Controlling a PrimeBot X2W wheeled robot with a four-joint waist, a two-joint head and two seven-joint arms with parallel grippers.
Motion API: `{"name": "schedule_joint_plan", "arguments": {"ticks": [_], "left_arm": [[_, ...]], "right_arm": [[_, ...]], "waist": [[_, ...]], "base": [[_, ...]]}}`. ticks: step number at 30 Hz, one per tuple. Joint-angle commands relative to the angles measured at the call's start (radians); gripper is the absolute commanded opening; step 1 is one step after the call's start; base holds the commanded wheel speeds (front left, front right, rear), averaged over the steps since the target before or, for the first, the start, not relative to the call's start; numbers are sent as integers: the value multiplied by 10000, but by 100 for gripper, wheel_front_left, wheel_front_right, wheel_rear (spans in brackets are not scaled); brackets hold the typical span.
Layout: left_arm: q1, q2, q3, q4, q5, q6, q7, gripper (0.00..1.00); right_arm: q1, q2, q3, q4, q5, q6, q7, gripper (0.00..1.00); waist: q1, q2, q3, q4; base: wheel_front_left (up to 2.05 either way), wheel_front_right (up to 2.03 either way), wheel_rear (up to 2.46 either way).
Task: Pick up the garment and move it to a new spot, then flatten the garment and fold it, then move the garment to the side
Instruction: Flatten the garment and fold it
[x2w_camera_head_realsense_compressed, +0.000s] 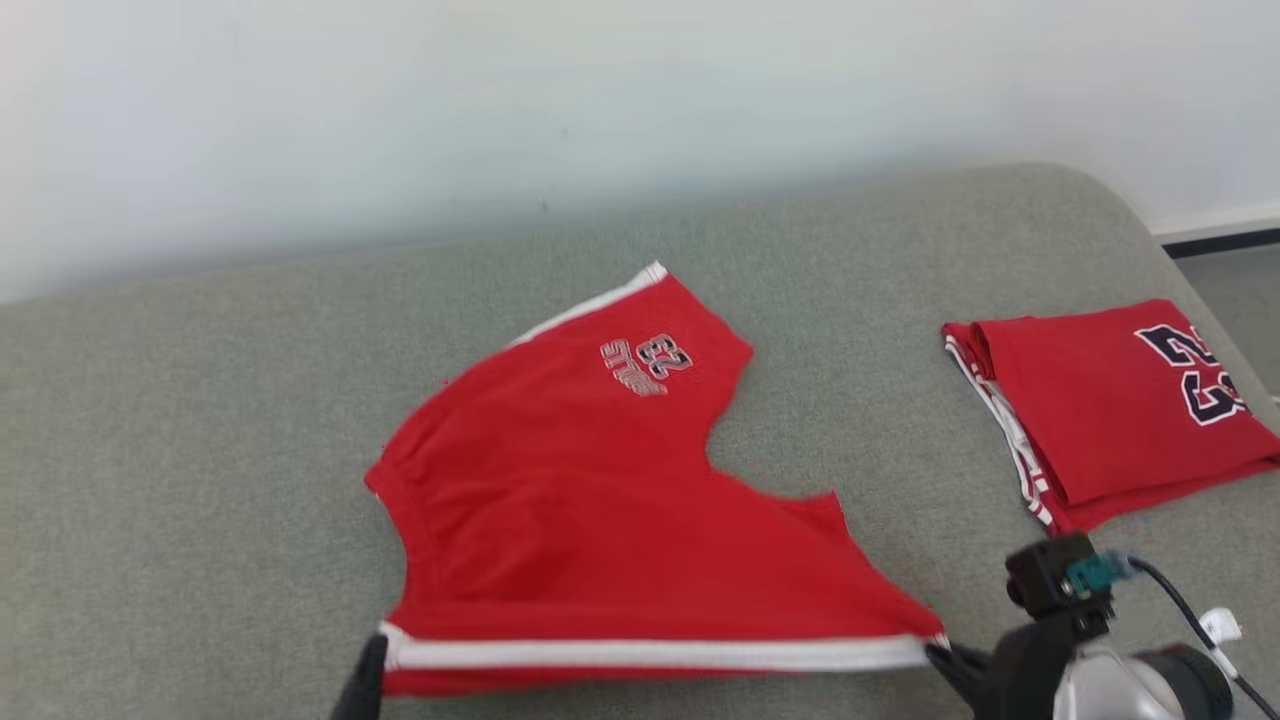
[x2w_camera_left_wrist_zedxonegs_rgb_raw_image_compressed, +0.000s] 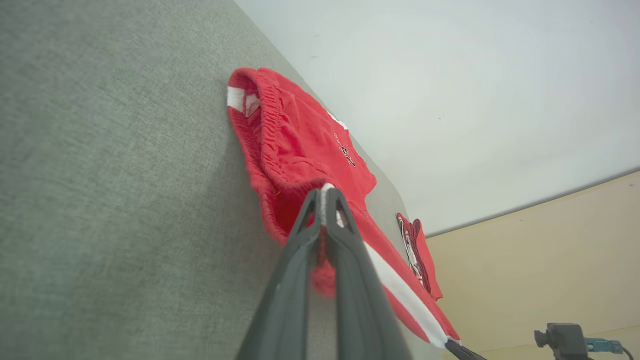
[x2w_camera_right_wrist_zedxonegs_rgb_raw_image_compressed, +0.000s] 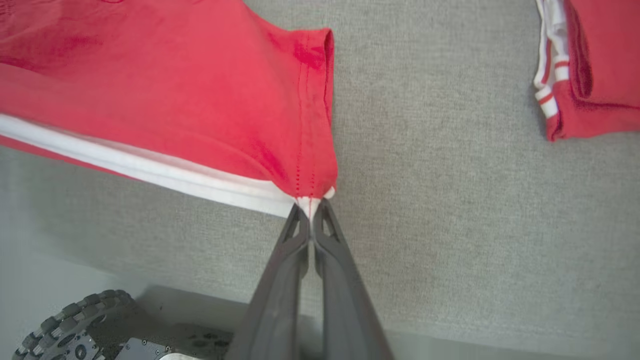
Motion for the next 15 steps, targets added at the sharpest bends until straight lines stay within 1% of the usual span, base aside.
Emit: {"name": "schedule_joint_plan", "arguments": {"ticks": [1, 5, 10, 12, 15], "left_arm": [[336, 102, -61, -62, 1, -3, -49, 0], [1024, 351, -395, -270, 136, -3, 80, 0], [1697, 707, -840, -517, 44, -3, 501, 0], [1851, 793, -947, -610, -44, -3, 609, 0], [1785, 811, -1015, -776, -85, -3, 585, 0]], "right_arm": [[343, -151, -126, -236, 103, -35, 265, 0], [1386, -32, -642, -1070, 250, -35, 1196, 0], [2543, 161, -1311, -2129, 282, -35, 2337, 0], [2770, 252, -1559, -2594, 181, -35, 2498, 0], [2604, 160, -1671, -2999, 77, -35, 2332, 0]], "waist": [[3, 3, -233, 31], [3, 3, -359, 129], [3, 3, -478, 303], [3, 3, -508, 354], [3, 3, -509, 436]], "base": [[0, 0, 0], [0, 0, 0], [0, 0, 0], [0, 0, 0], [0, 0, 0]]}}
